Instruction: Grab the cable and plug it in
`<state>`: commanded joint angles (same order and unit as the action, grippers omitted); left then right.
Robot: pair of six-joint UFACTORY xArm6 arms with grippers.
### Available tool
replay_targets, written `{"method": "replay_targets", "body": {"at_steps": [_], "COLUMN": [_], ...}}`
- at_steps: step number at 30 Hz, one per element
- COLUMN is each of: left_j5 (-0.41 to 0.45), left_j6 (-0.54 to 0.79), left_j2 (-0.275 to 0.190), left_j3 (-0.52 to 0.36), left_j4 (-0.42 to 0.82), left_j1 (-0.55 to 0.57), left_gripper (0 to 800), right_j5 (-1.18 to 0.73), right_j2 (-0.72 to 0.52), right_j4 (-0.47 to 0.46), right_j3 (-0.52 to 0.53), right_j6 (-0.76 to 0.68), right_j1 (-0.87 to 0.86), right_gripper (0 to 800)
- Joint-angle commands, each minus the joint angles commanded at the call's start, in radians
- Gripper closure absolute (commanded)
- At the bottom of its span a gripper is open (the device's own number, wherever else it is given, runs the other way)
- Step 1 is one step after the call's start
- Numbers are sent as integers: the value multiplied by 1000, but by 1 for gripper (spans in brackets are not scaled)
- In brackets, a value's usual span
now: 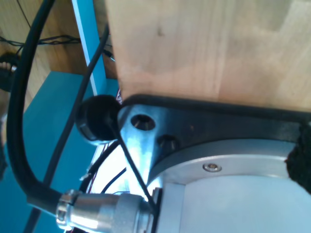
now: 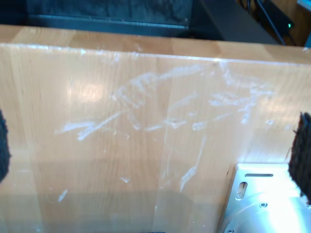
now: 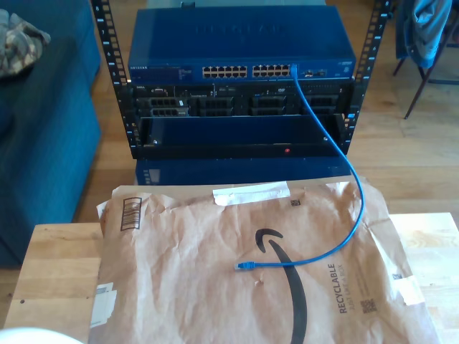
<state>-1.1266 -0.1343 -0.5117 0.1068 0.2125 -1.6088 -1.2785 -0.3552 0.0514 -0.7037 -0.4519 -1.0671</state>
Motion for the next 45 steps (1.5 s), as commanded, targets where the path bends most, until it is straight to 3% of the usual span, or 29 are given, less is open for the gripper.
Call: {"method": "replay_targets", "body": {"at_steps": [5,13,20,39,45], "left_j5": [-2,-2,-2,-2,-2], "left_j6": [0,0,0,0,0], "left_j2": [0,0,0,2,0], "left_j3": [0,0,0,0,0], "left_j4": [0,0,0,0,0], "left_j1": [0,0,0,0,0], "left_gripper": [0,0,0,0,0], "right_j5": [-118,-112,-29,77,241], "right_j2": [-94,-176,-176,-235,-238], "right_j4": [-54,-60,-61,-68,-60], "right_j3": [54,238,354,508,597], "right_j6": [64,183,253,279,342], "right_j1": [-95,-207,-313,-351,-353], "right_gripper": [3,6,17,12,2]}}
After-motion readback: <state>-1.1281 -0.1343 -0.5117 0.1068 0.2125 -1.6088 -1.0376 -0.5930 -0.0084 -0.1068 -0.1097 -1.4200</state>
